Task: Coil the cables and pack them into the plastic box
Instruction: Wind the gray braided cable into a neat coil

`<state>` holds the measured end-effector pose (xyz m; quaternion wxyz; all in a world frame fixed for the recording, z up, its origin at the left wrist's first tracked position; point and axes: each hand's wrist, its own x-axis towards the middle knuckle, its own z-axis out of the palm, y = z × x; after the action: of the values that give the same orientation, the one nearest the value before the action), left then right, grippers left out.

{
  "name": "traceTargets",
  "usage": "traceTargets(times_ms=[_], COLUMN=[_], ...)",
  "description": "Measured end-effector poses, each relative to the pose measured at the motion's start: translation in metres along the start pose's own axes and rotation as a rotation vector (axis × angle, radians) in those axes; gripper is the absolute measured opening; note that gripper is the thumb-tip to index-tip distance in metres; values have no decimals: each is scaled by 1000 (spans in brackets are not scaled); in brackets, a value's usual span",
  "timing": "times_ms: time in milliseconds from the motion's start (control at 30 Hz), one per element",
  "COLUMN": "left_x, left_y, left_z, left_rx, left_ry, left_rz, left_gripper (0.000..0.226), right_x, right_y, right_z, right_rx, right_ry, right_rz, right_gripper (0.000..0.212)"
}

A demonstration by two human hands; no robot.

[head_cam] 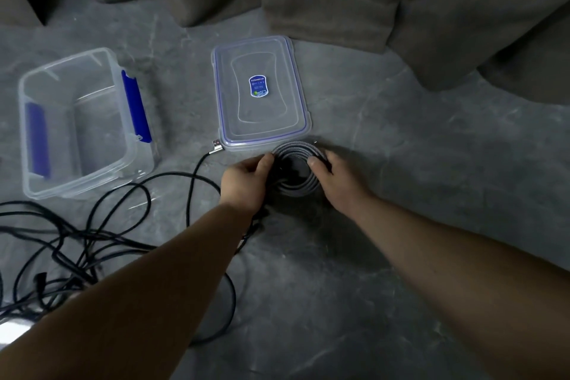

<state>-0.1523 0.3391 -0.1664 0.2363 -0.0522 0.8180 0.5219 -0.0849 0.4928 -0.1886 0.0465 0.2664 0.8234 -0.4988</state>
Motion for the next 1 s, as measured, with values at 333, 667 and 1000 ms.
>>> traceTargets(times_ms=[333, 667, 1000], left_x=[13, 17, 2], left_y=[10, 14, 38], left_z=[1, 15, -7], left_rx=[-213, 20, -144], left_ry=[-79, -216, -279], left_rz=[-347, -226, -50], left_gripper=[9, 14, 17], right_x=[7, 8, -6], right_y=[-6, -7, -52], right_z=[2, 16, -4], right_rx=[-336, -103, 390], right_ry=[-47, -19, -55], right_rz=[52, 73, 46], right_gripper=[50, 31, 16])
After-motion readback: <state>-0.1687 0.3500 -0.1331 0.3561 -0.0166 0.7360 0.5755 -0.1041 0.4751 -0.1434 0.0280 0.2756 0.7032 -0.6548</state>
